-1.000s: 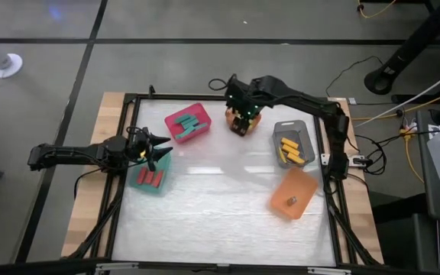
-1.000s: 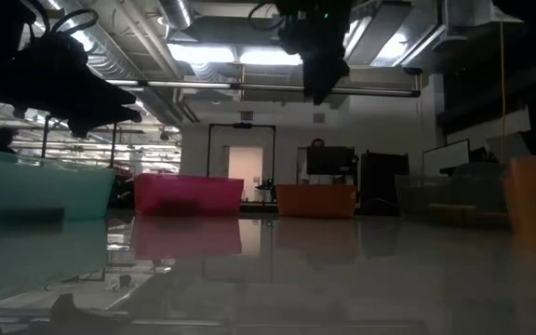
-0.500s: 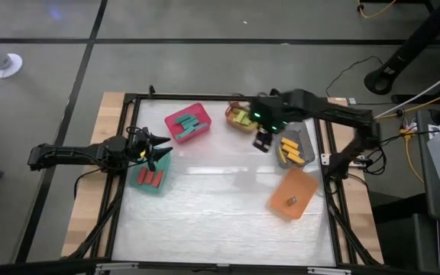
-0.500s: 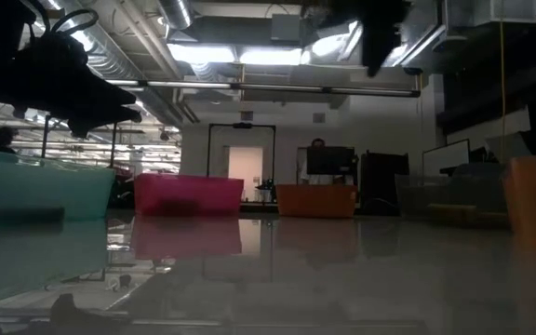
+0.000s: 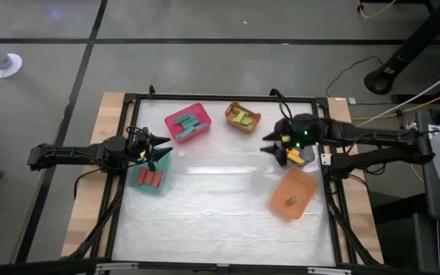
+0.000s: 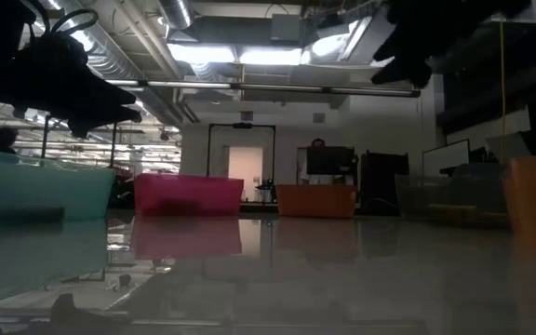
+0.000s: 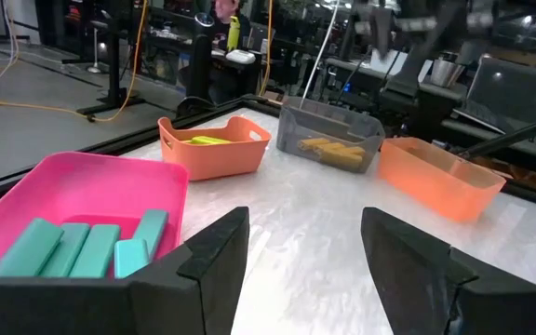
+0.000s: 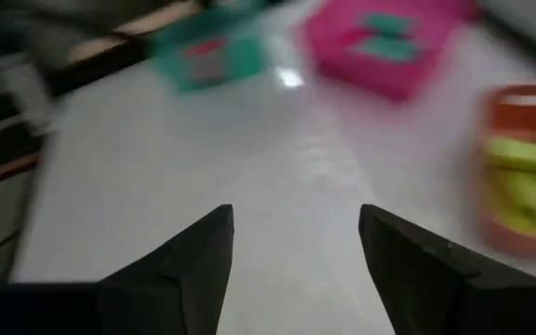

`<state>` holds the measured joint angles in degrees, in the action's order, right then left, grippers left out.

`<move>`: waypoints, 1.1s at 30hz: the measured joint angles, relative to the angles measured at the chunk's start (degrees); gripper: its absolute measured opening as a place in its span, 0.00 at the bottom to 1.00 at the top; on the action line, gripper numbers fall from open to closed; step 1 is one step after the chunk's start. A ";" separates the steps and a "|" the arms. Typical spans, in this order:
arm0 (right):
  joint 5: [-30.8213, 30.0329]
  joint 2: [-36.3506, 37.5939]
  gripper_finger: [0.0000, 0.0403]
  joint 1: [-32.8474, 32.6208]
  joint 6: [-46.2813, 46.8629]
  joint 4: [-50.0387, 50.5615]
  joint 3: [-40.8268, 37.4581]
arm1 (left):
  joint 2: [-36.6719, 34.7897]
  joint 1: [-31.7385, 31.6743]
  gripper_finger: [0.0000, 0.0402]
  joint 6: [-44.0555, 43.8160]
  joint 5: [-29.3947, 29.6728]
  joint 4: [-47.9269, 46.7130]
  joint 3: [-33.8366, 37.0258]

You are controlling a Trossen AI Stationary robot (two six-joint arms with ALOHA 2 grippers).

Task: Sort blocks
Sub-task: Return to Home Position

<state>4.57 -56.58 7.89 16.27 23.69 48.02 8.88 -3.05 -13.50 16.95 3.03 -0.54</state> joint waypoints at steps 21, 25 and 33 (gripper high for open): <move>18.59 7.73 0.58 0.01 -1.53 -40.63 -37.96 | 0.00 0.01 0.49 0.01 -0.02 0.00 -0.01; 18.61 12.61 0.58 0.01 -1.57 -41.01 -40.84 | 0.00 0.00 0.49 0.00 0.00 0.00 -0.01; 20.59 24.34 0.58 0.01 -1.13 -40.12 -46.81 | 0.00 0.00 0.49 0.01 -0.02 0.00 -0.01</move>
<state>25.15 -32.24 7.90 15.14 -16.43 1.21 8.88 -3.05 -13.48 16.93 3.03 -0.55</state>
